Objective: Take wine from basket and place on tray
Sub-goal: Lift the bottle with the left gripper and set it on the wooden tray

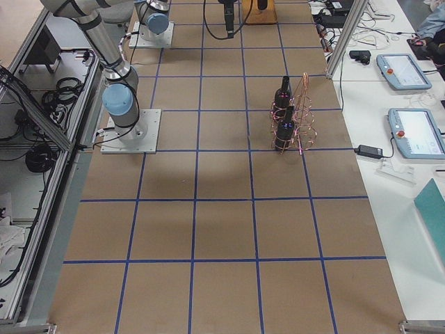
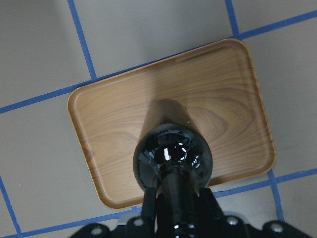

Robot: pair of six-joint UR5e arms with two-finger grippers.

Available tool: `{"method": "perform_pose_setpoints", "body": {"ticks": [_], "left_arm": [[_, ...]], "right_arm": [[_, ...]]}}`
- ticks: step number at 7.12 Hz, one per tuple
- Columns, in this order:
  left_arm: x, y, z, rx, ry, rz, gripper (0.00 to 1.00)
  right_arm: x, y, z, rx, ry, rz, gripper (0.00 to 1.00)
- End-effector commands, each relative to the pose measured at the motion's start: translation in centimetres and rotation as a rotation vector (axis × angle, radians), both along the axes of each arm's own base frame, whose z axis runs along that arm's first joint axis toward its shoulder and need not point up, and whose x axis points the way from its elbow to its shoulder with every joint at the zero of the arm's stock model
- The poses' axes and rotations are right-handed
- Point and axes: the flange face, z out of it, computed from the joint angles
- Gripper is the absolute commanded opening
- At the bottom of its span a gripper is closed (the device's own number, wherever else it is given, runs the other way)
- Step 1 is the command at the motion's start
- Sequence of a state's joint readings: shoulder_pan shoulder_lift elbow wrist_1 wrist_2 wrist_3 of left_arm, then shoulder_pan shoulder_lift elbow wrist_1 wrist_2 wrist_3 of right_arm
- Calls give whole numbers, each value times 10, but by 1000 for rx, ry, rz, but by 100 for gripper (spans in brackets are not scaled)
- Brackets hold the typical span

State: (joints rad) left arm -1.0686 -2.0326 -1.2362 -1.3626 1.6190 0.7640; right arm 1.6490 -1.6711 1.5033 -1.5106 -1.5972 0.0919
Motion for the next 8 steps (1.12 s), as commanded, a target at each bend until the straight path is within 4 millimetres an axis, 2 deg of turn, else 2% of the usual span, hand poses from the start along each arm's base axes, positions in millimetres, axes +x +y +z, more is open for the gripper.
{"method": "perform_pose_setpoints", "body": {"ticks": [1, 2, 3, 4, 5, 6, 8], "left_arm": [[5, -1, -6, -5, 23, 12, 29], [12, 1, -8, 2, 23, 23, 30], [13, 2, -8, 2, 23, 24, 50], [15, 3, -8, 0, 27, 27, 86], [17, 7, -7, 7, 30, 33, 91], [7, 17, 13, 14, 36, 33, 100], [-31, 45, 64, 20, 40, 53, 100]], "right_arm": [[1, 0, -1, 2, -2, 0, 100], [0, 0, -1, 6, -1, 0, 100], [0, 1, -2, 14, 6, 2, 100], [-1, 0, -3, 12, 10, 1, 100], [-1, 0, -3, 12, 11, 0, 100], [-1, 0, -3, 13, 13, 2, 100], [-1, -2, -2, -2, 5, -10, 100]]}}
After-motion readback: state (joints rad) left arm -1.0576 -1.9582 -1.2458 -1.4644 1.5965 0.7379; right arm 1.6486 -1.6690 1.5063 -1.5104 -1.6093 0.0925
